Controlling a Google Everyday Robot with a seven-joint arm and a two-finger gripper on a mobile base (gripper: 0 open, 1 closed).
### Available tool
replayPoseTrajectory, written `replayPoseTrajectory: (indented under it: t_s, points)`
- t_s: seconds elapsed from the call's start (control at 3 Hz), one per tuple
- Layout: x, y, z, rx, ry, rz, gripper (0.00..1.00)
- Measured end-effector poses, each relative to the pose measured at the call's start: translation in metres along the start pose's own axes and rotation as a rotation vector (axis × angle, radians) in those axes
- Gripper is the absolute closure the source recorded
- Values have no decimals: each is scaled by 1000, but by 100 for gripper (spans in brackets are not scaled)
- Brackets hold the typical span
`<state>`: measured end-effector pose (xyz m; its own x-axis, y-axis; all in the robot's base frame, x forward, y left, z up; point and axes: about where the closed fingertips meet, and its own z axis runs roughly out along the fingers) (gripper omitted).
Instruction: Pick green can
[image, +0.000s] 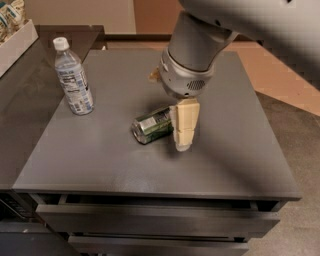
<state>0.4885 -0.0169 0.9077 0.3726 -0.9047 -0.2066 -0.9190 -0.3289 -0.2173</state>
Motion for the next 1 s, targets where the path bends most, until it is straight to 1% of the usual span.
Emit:
replayPoseTrajectory:
  t_s: [0.33, 0.67, 1.0]
  points:
    - [-8, -3, 24, -48, 11, -29, 0]
    - [-12, -7, 44, -91, 30, -41, 0]
    - [-12, -11, 60, -123, 55, -43, 0]
